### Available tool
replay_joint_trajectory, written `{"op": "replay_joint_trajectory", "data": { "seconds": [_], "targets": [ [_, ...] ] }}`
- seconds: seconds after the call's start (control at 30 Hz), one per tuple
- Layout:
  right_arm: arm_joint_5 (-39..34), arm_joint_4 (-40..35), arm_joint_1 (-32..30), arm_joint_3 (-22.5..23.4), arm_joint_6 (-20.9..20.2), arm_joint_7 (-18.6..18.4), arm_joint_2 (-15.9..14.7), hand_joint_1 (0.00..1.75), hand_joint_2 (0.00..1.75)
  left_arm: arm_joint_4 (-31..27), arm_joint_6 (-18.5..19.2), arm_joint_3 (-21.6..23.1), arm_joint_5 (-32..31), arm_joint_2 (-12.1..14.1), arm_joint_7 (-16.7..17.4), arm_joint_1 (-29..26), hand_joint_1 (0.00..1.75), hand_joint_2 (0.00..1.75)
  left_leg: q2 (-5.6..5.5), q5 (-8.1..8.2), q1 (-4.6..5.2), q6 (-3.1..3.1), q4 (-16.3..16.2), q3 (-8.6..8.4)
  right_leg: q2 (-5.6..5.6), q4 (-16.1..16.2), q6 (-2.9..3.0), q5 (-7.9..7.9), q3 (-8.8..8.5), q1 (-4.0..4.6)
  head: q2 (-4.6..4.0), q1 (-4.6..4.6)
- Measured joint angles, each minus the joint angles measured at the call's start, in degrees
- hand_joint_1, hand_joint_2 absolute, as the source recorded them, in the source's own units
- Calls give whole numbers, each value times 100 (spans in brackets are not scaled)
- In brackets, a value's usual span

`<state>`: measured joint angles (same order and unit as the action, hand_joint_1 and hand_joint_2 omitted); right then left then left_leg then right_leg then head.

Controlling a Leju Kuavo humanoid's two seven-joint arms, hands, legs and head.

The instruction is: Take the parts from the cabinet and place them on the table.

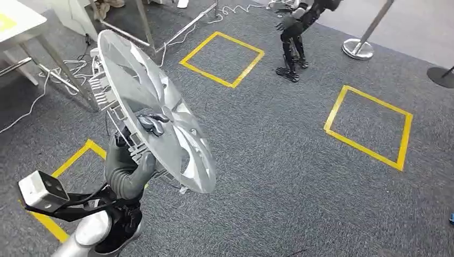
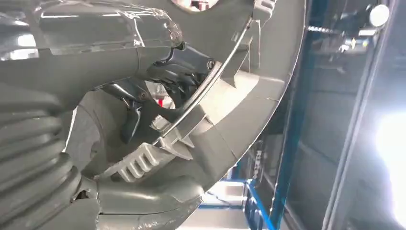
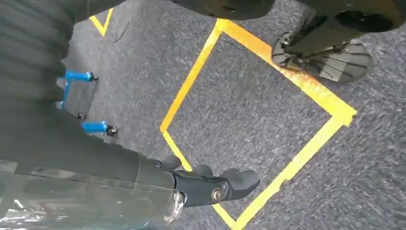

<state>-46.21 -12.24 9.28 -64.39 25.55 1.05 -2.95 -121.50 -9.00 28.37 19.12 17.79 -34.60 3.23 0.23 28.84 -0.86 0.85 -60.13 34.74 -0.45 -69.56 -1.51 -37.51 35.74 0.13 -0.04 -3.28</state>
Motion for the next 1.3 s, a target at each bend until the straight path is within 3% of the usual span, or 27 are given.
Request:
{"op": "replay_joint_trajectory", "data": {
  "seconds": [0.03, 0.07, 0.1, 0.13, 0.2, 0.23, 0.37, 0.4, 0.43, 0.47, 0.53, 0.57, 0.6, 0.67, 0.7, 0.73, 0.8, 0.9, 0.93, 1.03, 1.07, 1.1, 1.13, 1.2, 1.23, 1.27, 1.3],
  "targets": [
    [0, 0, -17, 0, 0, -2, 4, 0, 175, 6, 0, 2, 0, 0, 13, 0, 175, 175, -46, -7, 10, 10, -1, 14, 2, -450, 6, -173, 211, 1, 0, -4],
    [0, 0, -35, 0, -2, -2, 7, 0, 175, 20, 2, 4, 0, 0, 15, 0, 175, 175, -86, -14, 23, 21, -1, 20, 8, -676, 19, -215, 318, 1, 0, 0],
    [0, 0, -54, -4, -2, -7, 9, 0, 175, 35, 2, 7, 0, 0, 17, -1, 175, 175, -149, -17, 37, 26, -1, 17, 20, -637, 58, -90, 302, 6, 0, -4],
    [0, 0, -52, -7, -2, -22, 9, 0, 175, 39, 2, 9, 0, 0, 33, -1, 175, 175, -198, -19, 43, 29, -1, 14, 43, -354, 104, 131, 184, 15, 0, -2],
    [-20, 0, -45, -35, -2, -24, 9, 0, 175, 48, 2, 9, -15, 0, 107, 8, 175, 175, -282, -25, 40, 29, 2, -6, 137, 692, 214, 704, -289, 80, 0, -2],
    [-26, 0, -47, -46, -4, -24, 2, 0, 175, 48, 0, 9, -39, 0, 133, 11, 175, 175, -317, -36, 35, 13, 7, -3, 235, 1011, 249, 738, -430, 109, 0, -6],
    [-52, 0, -16, -55, -39, -24, 9, 0, 175, 48, -9, 15, -85, 0, 184, 17, 175, 175, -456, -123, 14, -126, 37, 81, 196, 1163, 297, 736, -455, 118, 0, -7],
    [-52, 0, -20, -55, -44, -24, 13, 0, 175, 48, -9, 20, -90, 2, 186, 12, 175, 175, -371, -84, 25, -125, 8, 100, 139, 1309, 299, 831, -505, 61, 0, -9],
    [-52, 0, -19, -57, -50, -24, 24, 0, 175, 48, -9, 24, -92, 2, 188, 18, 175, 175, -115, 26, 50, -137, -75, 141, 107, 1365, 312, 865, -525, 69, 0, -18],
    [-52, 0, -21, -57, -52, -24, 26, 0, 175, 48, -9, 26, -94, 0, 188, 41, 175, 175, -29, 267, 42, -166, -385, 280, 87, 1379, 344, 891, -516, 68, 0, -22],
    [-52, 2, -45, -59, -61, -24, 15, 0, 175, 55, -9, 28, -96, 2, 190, 41, 175, 175, -24, 660, 11, -220, -1209, 618, 26, 1368, 343, 892, -505, 65, 0, -22],
    [-50, 2, -50, -63, -74, -39, 17, 0, 175, 66, -9, 31, -96, 2, 205, 41, 175, 175, -26, 741, 2, -250, -1500, 739, -2, 1362, 340, 889, -502, 63, 0, -26],
    [-50, 2, -50, -74, -85, -48, 28, 0, 175, 66, -15, 31, -96, 2, 219, 41, 175, 175, -23, 698, -10, -271, -1530, 742, -21, 1352, 336, 887, -500, 61, 0, -24],
    [-59, 2, -49, -92, -85, -59, 72, 0, 175, 61, -46, 31, -96, 7, 280, 51, 175, 175, 21, 276, -30, -317, -911, 371, -56, 1301, 295, 852, -499, 40, 0, -22],
    [-70, 0, -48, -92, -85, -59, 87, 0, 175, 59, -63, 31, -92, 9, 306, 71, 175, 175, 91, 50, -37, -332, -424, 94, -72, 1258, 259, 825, -499, 24, 0, -29],
    [-83, 2, -46, -92, -74, -48, 98, 0, 175, 59, -70, 31, -83, 18, 328, 101, 175, 175, 299, 67, -22, -347, -63, -100, -81, 1205, 209, 787, -487, 33, 0, -28],
    [-107, 2, -29, -87, -68, -17, 101, 0, 175, 48, -72, 31, -57, 17, 345, 140, 175, 175, 264, 89, 8, -195, -16, -92, -112, 1136, 151, 754, -434, 77, 2, -26],
    [-118, 2, -30, -87, -68, 18, 98, 0, 175, 48, -74, 31, -26, 22, 350, 158, 175, 175, 131, 45, -2, -90, 9, -54, -222, 1127, 110, 721, -437, 58, 0, -28],
    [-118, 4, -25, -85, -68, 22, 98, 0, 175, 48, -74, 33, -17, 22, 350, 185, 175, 175, 79, 29, -6, -60, 11, -55, -110, 1000, 62, 589, -402, 43, 0, -13],
    [-118, 4, -19, -85, -70, 22, 98, 0, 175, 44, -74, 39, -13, 24, 347, 240, 175, 175, -52, 5, -2, -8, 10, -27, 4, -212, 9, -53, 116, 26, 0, -11],
    [-122, 4, -20, -85, -70, 22, 98, 0, 175, 44, -74, 39, -13, 26, 347, 240, 175, 175, -98, -1, 7, 2, 10, -16, 10, -554, 15, -163, 278, 27, 0, -9],
    [-125, 7, -21, -85, -70, 22, 98, 0, 175, 46, -74, 39, -11, 26, 347, 240, 175, 175, -148, -5, 18, 8, 9, -12, 19, -661, 30, -135, 332, 28, 0, -11],
    [-127, 7, -16, -85, -70, 22, 98, 0, 175, 44, -74, 39, -7, 26, 347, 243, 175, 175, -205, -11, 29, 15, 9, -13, 36, -491, 67, 47, 261, 29, 0, -9],
    [-92, 7, 10, -85, -59, 22, 98, 0, 175, 44, -74, 39, 9, 26, 350, 287, 175, 175, -303, -22, 37, 16, 10, -18, 113, 420, 165, 598, -146, 52, 2, -13],
    [-59, 7, 24, -85, -59, 22, 98, 0, 175, 44, -74, 39, 11, 26, 350, 315, 175, 175, -338, -29, 32, 7, 13, -13, 229, 887, 211, 804, -348, 70, 0, -11],
    [-50, 7, 39, -85, -59, 22, 96, 0, 175, 44, -74, 39, 11, 26, 347, 336, 175, 175, -376, -45, 52, -22, -1, 15, 374, 1040, 241, 752, -413, 69, 0, -13],
    [-39, 7, 57, -87, -52, 22, 96, 0, 175, 48, -74, 37, 20, 26, 347, 351, 175, 175, -420, -73, 24, -62, 1, 56, 355, 1102, 249, 756, -420, 83, 0, -9]
  ]
}}
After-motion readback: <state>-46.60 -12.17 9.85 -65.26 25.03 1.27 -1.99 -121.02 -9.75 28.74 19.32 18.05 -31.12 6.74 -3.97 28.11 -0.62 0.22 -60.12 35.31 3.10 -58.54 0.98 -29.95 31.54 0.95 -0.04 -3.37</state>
